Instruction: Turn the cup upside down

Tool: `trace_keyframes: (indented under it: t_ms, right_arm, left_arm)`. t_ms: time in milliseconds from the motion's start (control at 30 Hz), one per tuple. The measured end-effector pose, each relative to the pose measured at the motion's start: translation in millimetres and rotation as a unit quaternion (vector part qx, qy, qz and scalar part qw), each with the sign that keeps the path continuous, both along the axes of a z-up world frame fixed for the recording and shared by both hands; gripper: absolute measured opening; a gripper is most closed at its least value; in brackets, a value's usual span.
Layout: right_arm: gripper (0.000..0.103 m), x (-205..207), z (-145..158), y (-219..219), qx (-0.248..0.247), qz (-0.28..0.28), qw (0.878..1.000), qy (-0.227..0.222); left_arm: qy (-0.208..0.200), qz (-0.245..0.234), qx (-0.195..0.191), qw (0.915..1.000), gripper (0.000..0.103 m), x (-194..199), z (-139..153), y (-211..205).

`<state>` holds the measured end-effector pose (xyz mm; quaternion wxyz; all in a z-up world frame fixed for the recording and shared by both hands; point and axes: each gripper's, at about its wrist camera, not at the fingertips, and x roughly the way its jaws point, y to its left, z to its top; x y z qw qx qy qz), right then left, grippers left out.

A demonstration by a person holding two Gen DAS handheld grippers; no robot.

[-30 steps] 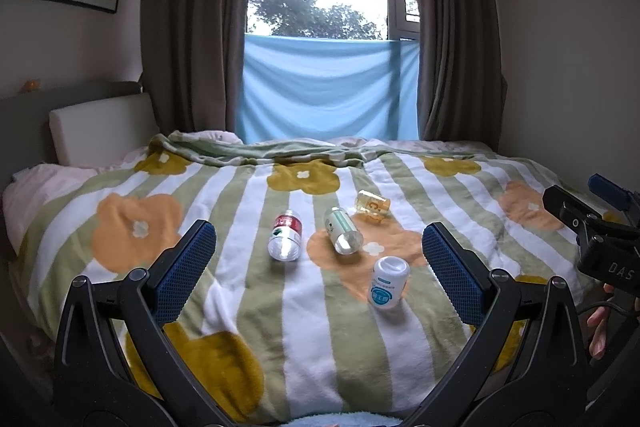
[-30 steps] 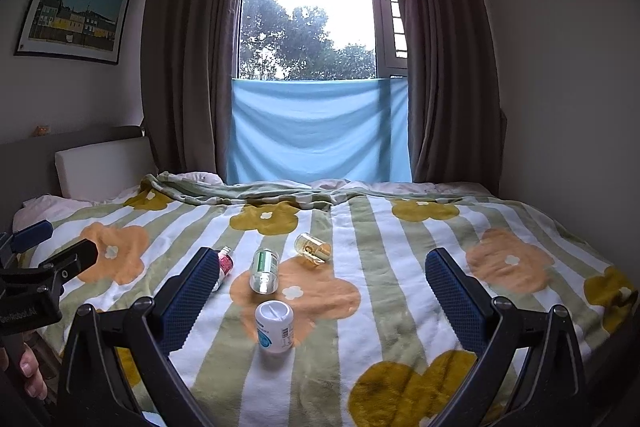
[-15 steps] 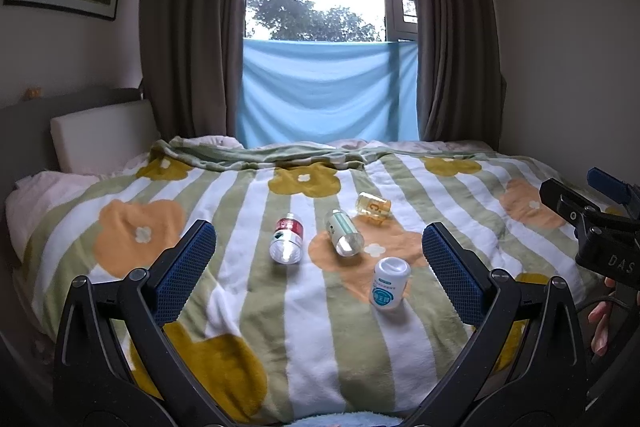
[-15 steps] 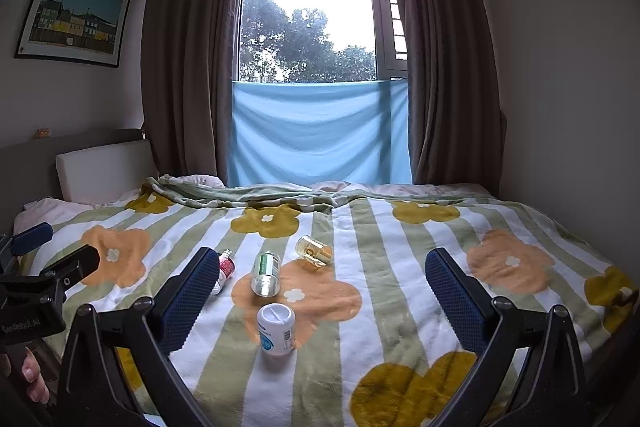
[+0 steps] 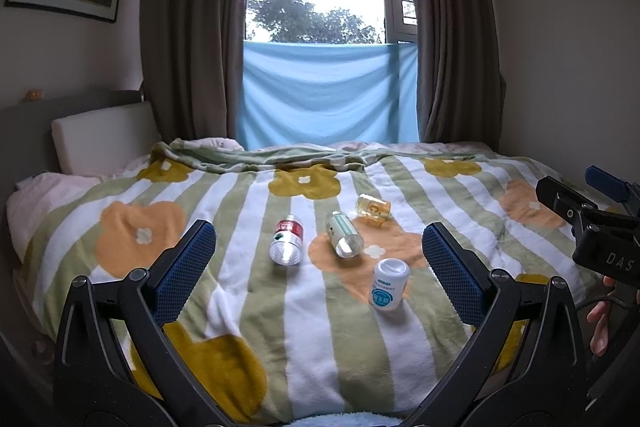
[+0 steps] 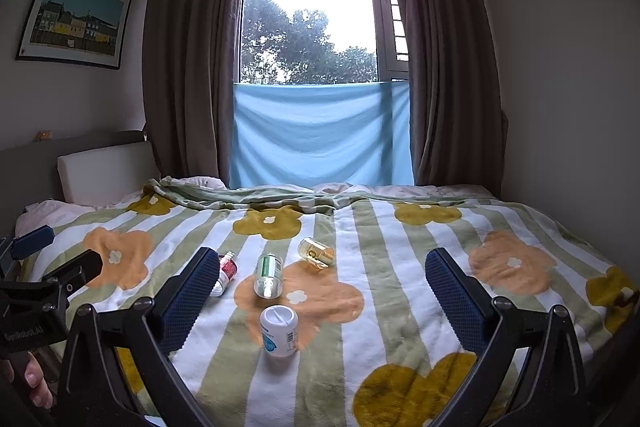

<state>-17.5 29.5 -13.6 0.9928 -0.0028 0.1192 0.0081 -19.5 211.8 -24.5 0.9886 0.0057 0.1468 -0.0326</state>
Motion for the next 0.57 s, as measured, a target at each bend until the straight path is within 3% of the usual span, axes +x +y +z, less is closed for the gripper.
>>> trace_keyframes:
  t_ms: [567]
  right_arm:
    - [0.103,1.9,7.4,4.5,0.003,0.006,1.000,-0.001]
  left_arm:
    - [-0.023,0.010,0.003,0.9997,0.103,-9.2,8.3,-2.7]
